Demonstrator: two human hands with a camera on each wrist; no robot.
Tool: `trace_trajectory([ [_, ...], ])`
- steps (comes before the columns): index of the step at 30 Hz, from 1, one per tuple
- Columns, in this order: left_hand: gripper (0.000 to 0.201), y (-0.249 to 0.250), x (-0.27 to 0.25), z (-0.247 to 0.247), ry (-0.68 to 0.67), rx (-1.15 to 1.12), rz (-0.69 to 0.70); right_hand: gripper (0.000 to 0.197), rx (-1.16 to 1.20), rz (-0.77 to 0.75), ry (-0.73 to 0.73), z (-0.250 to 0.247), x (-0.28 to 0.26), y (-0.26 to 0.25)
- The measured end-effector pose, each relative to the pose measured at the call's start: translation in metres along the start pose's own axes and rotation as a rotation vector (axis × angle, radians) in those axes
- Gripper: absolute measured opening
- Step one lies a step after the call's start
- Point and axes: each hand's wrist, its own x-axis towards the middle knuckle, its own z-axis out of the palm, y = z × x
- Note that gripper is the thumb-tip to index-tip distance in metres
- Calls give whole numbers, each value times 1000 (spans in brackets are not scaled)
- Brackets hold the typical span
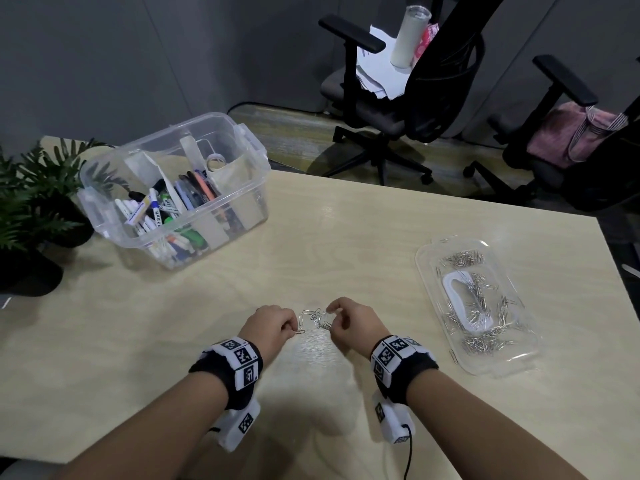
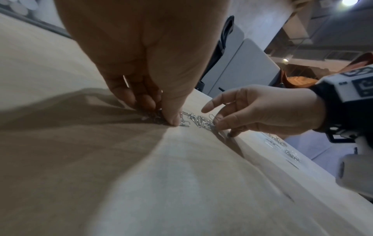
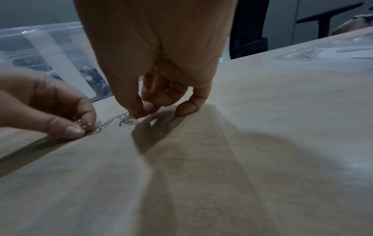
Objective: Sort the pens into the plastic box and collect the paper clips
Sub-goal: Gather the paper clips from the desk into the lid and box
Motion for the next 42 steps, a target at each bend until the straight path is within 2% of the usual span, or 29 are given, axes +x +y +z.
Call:
trace_trajectory([
  [3,7,0,0,-3,-9,57,20,33,-25,13,15,7,1,-6],
  [6,6,-3,4,-13,45,40,11,38,-64,56,11,9,6,-11],
  [9,5,-8,9,-21,58,-4,0,40,-107,31,-14,10,11,-15],
  [15,6,-8,11,-23,35,-106,6,31,-243,16,-76,11,21,-26],
  [20,24,0,15,-20,-8,-208,33,14,-241,25,-67,14,28,-30],
  [24,40,7,21,-17,-47,-169,69,9,-245,33,-63,17,31,-27],
  [32,18,14,38,-23,-95,54,94,15,-222,-28,-94,13,31,-13],
  [38,16,14,42,-22,-152,99,96,21,-76,-36,-32,-3,27,0],
  [42,18,19,42,-22,-196,144,97,18,20,-13,-4,-10,22,0],
])
